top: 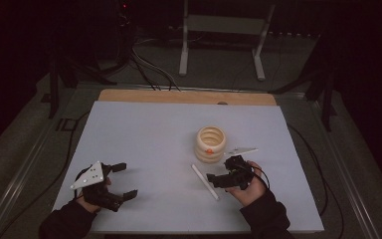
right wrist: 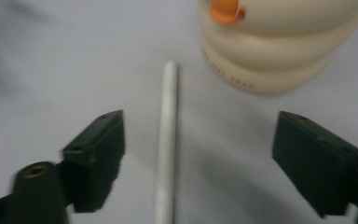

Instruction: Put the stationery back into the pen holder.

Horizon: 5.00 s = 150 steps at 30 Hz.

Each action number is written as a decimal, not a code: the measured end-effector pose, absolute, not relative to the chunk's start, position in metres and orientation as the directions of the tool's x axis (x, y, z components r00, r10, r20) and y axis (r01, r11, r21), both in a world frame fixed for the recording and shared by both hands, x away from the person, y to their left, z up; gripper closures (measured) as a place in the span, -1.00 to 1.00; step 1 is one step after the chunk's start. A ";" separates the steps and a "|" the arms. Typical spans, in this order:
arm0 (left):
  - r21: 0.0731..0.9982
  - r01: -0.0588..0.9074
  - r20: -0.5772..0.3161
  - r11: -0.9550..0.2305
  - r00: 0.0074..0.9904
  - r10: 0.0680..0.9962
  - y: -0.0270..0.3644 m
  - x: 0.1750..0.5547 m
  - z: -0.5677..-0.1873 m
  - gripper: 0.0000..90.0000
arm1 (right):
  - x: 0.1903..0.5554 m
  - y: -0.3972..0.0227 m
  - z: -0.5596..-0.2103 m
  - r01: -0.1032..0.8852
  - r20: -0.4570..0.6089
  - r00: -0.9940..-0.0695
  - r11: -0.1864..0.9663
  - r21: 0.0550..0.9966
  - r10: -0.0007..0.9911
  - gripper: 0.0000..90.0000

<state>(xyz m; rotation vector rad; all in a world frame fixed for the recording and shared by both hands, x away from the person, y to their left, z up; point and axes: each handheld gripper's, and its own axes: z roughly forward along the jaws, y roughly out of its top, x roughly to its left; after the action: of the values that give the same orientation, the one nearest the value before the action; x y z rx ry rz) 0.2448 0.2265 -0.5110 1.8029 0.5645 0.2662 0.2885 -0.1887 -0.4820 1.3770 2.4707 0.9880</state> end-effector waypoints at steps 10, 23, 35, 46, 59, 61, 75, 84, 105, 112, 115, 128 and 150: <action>0.947 0.242 -0.105 -0.214 0.857 0.504 0.227 0.245 -0.511 -0.99 | 0.287 -0.176 -0.493 0.731 0.168 -0.590 0.433 0.527 0.790 -0.10; 0.948 0.240 -0.106 -0.209 0.857 0.504 0.227 0.246 -0.511 -0.99 | 0.288 -0.159 -0.494 0.740 0.144 -0.613 0.501 0.449 0.776 0.33; 0.949 0.240 -0.108 -0.205 0.857 0.503 0.227 0.246 -0.510 -0.99 | 0.293 -0.146 -0.498 0.757 0.127 -0.626 0.559 0.338 0.770 0.54; 0.949 0.241 -0.110 -0.203 0.857 0.504 0.227 0.246 -0.510 -0.99 | 0.296 -0.135 -0.505 0.730 0.040 -0.663 0.635 0.252 0.747 0.73; 0.947 0.243 -0.110 -0.211 0.860 0.499 0.225 0.246 -0.511 -0.99 | 0.296 -0.134 -0.504 0.685 0.009 -0.706 0.680 0.263 0.708 0.76; 0.946 0.245 -0.112 -0.211 0.859 0.499 0.225 0.246 -0.511 -0.99 | 0.297 -0.140 -0.501 0.693 0.051 -0.698 0.655 0.301 0.715 0.76; 0.939 0.282 -0.155 -0.199 0.861 0.485 0.212 0.253 -0.503 -0.99 | 0.299 -0.164 -0.493 0.643 0.199 -0.737 0.579 0.502 0.646 0.76; 0.947 0.299 -0.225 -0.120 0.881 0.417 0.199 0.267 -0.489 -0.99 | 0.297 -0.172 -0.486 0.578 0.236 -0.781 0.525 0.624 0.579 0.76; 0.952 0.281 -0.215 -0.120 0.894 0.392 0.150 0.288 -0.468 -0.99 | 0.299 -0.195 -0.487 0.508 0.348 -0.818 0.294 0.809 0.457 0.76; 0.953 0.294 -0.244 -0.069 0.885 0.397 0.133 0.299 -0.466 -0.99 | 0.297 -0.196 -0.486 0.494 0.350 -0.826 0.269 0.827 0.441 0.76; 0.951 0.305 -0.258 -0.055 0.879 0.402 0.126 0.303 -0.464 -0.99 | 0.295 -0.194 -0.486 0.483 0.347 -0.835 0.267 0.834 0.426 0.76; 0.919 0.387 -0.334 -0.080 0.869 0.365 0.095 0.315 -0.461 -0.90 | 0.293 -0.192 -0.482 0.465 0.329 -0.844 0.269 0.844 0.424 0.76; 0.911 0.403 -0.347 -0.092 0.866 0.359 0.074 0.320 -0.462 0.27 | 0.293 -0.189 -0.483 0.458 0.327 -0.851 0.276 0.845 0.411 0.76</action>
<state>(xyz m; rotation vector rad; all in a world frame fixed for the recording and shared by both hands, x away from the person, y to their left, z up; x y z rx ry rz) 0.3200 0.0741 -0.4624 1.6965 0.5925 -0.0399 0.2932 -0.1894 -0.4828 0.8667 2.5443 1.7093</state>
